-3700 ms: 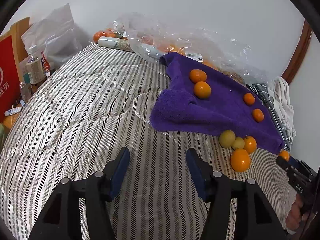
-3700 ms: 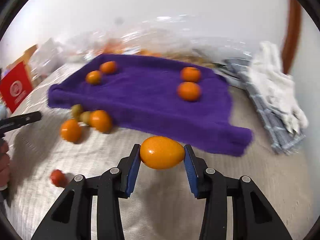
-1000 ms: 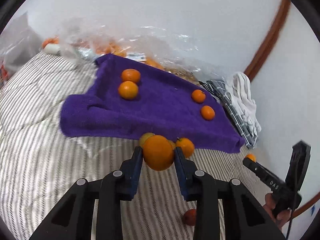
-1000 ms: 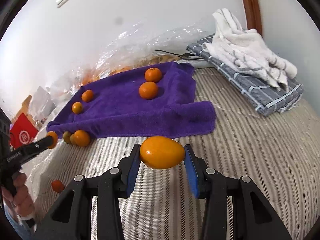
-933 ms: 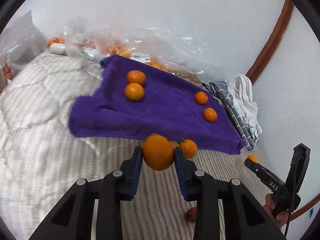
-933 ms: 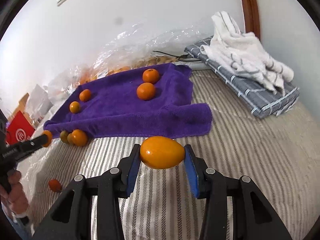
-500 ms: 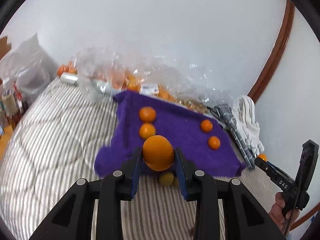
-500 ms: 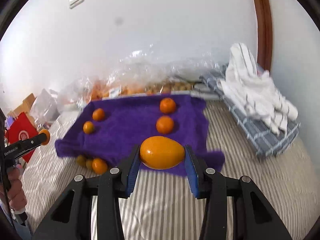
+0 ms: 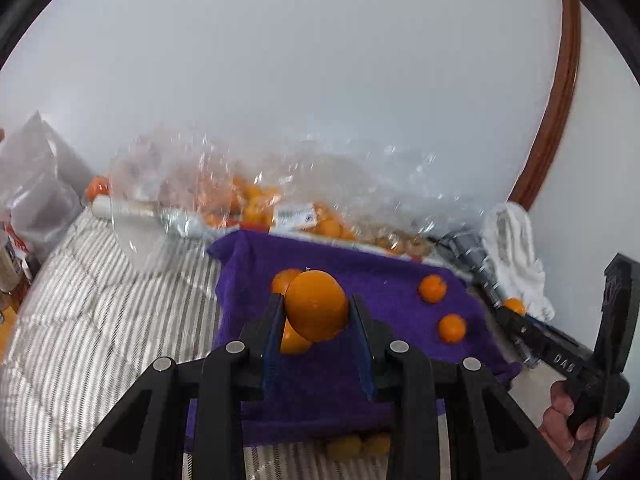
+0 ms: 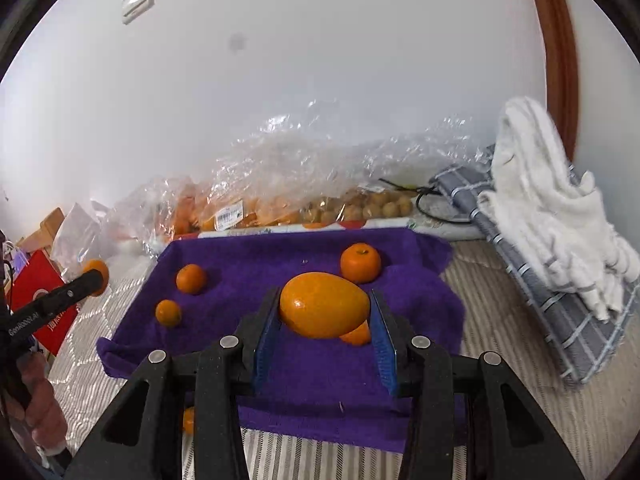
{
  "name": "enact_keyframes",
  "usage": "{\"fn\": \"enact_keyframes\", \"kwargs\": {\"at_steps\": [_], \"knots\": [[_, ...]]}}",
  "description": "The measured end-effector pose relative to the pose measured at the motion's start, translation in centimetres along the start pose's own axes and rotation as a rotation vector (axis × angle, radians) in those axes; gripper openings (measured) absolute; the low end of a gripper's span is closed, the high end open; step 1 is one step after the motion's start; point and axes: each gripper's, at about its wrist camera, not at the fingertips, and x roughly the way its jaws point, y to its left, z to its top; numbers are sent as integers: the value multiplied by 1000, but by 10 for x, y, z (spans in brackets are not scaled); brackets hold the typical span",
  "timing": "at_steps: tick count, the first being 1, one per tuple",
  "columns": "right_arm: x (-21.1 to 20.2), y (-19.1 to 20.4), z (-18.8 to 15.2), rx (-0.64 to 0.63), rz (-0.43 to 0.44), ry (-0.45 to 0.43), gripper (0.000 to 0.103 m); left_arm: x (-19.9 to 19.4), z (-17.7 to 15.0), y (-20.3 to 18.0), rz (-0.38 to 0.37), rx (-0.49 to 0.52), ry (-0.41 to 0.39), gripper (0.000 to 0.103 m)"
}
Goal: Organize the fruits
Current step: 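Carry the kumquat onto the purple towel with the right gripper while the left carries the orange there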
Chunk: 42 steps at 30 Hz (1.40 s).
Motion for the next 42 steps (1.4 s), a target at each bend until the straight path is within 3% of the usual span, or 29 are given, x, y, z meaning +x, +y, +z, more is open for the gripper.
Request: {"fn": "enact_keyframes", "kwargs": {"at_steps": [13,19,30,42], "knots": [[25,-28,-19,26,-44,41,43,36,-23,-1,75,104,90,31],[34,-34,-20,34,-66,67,43,45,-25,4,58,66,134,31],[46,-23,-27,-25,-78,111,43,46,-25,8,113,72,131,31],[58,-19,-33,-41,-93,166,43,49,-28,7,122,74,141,31]]}}
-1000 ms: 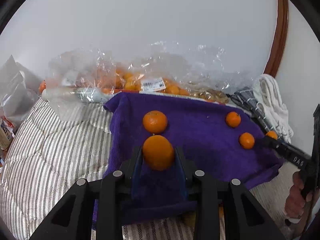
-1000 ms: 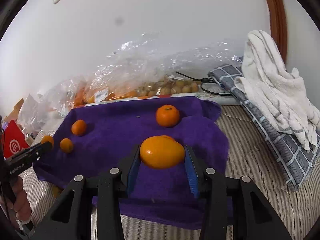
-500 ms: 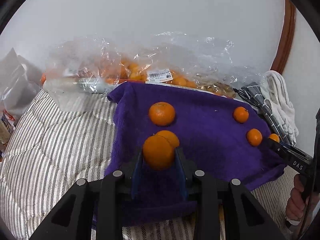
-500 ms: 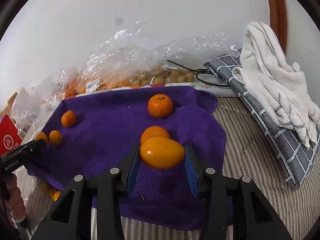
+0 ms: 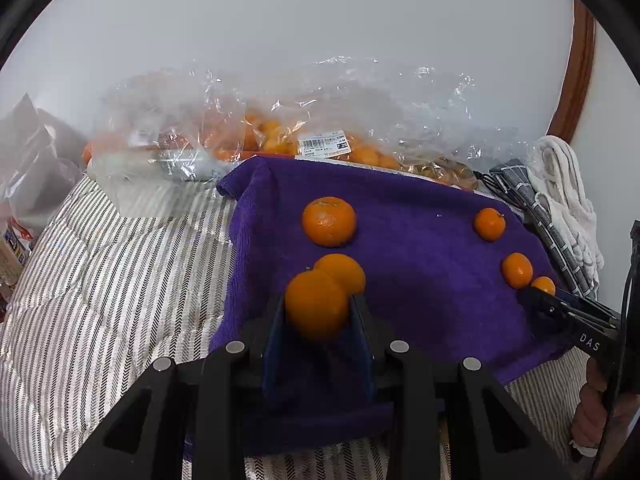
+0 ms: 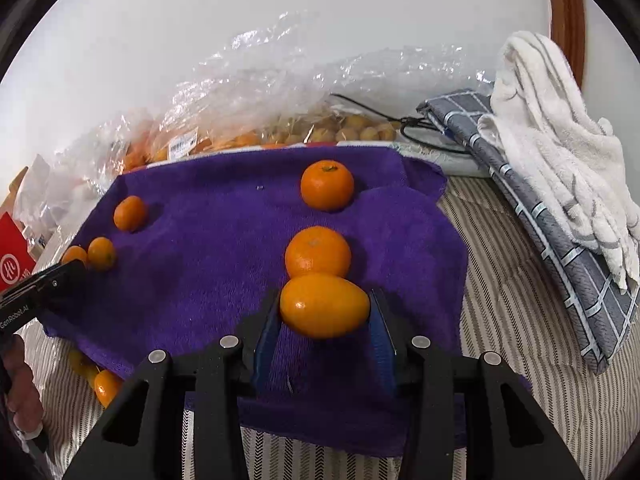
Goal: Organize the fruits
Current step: 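Carry the kumquat onto the purple towel with the right gripper while the left carries the orange there, then open the right gripper to release the kumquat while the left gripper releases the orange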
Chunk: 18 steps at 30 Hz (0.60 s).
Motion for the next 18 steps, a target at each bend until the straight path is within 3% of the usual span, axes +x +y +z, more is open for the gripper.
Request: {"fn": "enact_keyframes", "kwargs": {"at_steps": [18], "knots": [[8,5,-2,-30,-33,27,43,2,-1,-1,21,19,0,31]]}}
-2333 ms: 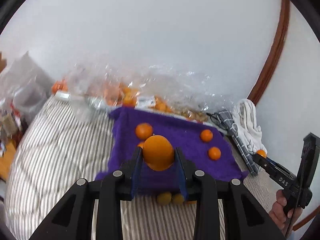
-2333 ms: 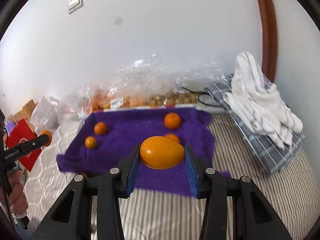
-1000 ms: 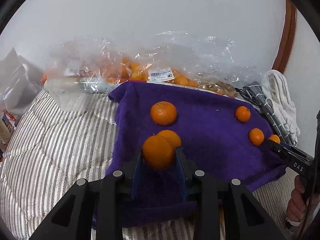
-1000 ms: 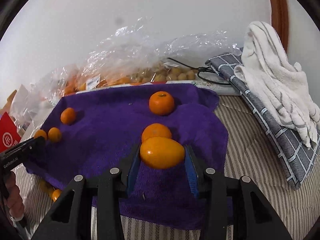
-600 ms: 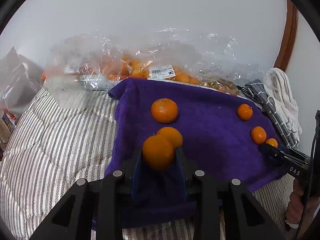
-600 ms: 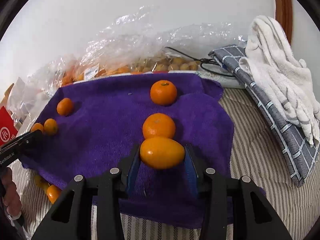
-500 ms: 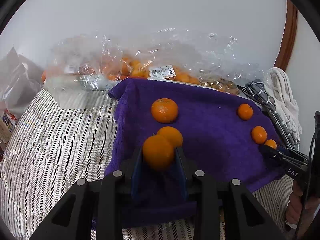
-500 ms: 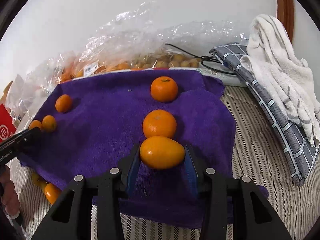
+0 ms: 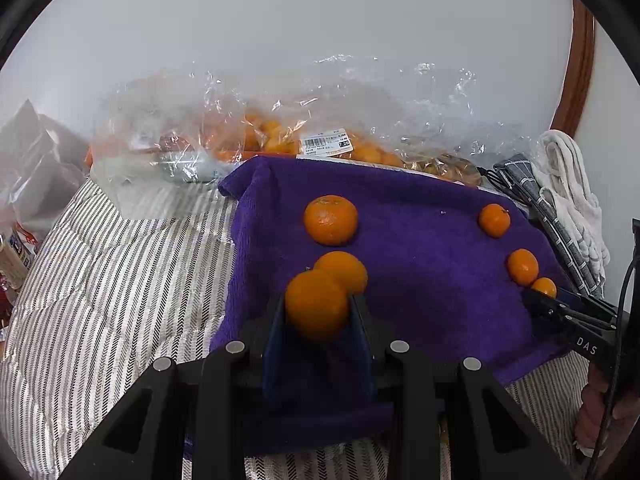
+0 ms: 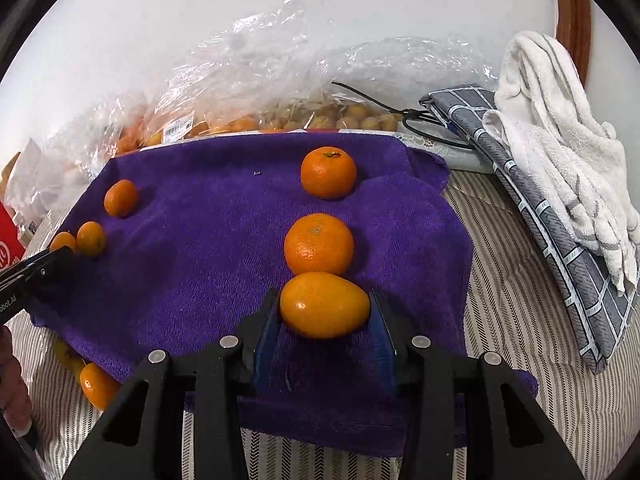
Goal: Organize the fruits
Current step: 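Open the right gripper to release the kumquat while the left gripper releases the orange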
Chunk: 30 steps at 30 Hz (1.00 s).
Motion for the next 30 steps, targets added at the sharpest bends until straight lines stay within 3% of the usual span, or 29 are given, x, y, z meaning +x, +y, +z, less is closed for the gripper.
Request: {"fn": "enact_keyframes", "kwargs": {"at_steps": [7,15,17,21,26,30], "knots": [[0,1,0,-8,-3,5,46,0,-1,-2,5,8,5,31],[-5,3,-1,-24,5,-13,63,-3,0,-4,-10,28,-7,41],[-6,4,-2,-28,6,-16,64,-5,0,-4,-24,28,-20,47],[-10,7,-2,-27,0,-27,64,-9,2,-3,-44,10,-38,47],[-24,8,-1,-25,-26,-80,65,-21,3,0,1,-13,-117,47],[-30,8,-1,-28,-33,-116,65,-23,4,2,8,-39,-132,47]]}}
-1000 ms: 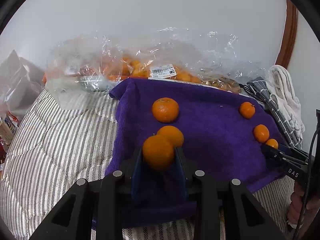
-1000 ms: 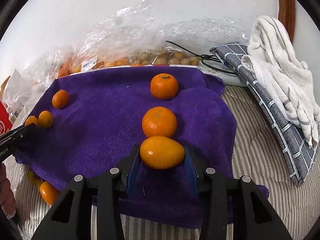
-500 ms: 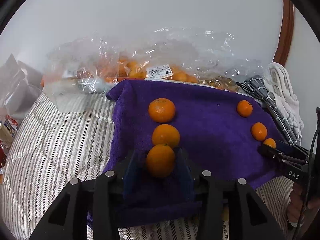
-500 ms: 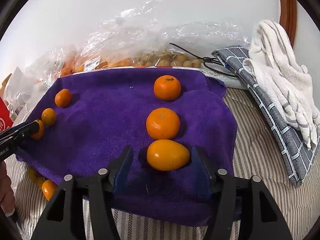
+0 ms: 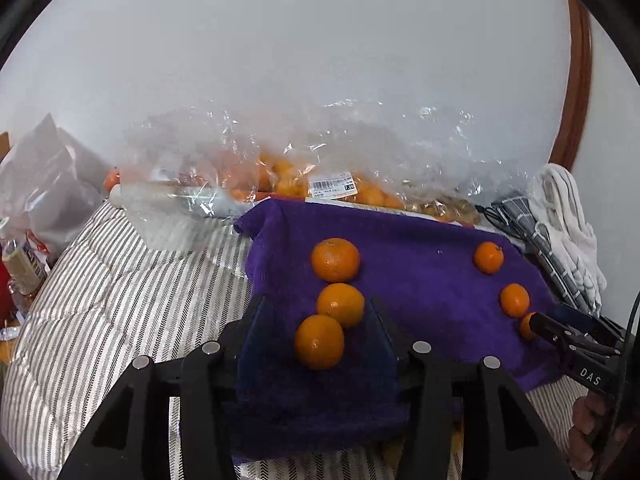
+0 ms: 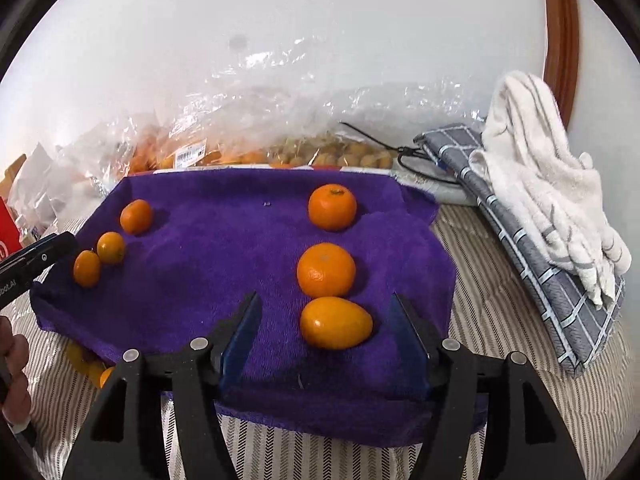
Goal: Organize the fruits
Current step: 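Open the right gripper to release the kumquat while the left gripper releases the orange, then move the right gripper to the red strawberry on the bedspread and grasp it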
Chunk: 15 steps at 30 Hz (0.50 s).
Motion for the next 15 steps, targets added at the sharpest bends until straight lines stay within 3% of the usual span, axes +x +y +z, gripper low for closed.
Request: {"fn": "enact_keyframes", "kwargs": {"at_steps": [8,15], "knots": [[-16,-5,14,65,11,8,65,-7,2,-1,-40,-8,-20,47],[-47,4,6,15,11,-20,64,-19,0,-10,-56,23,-65,47]]}}
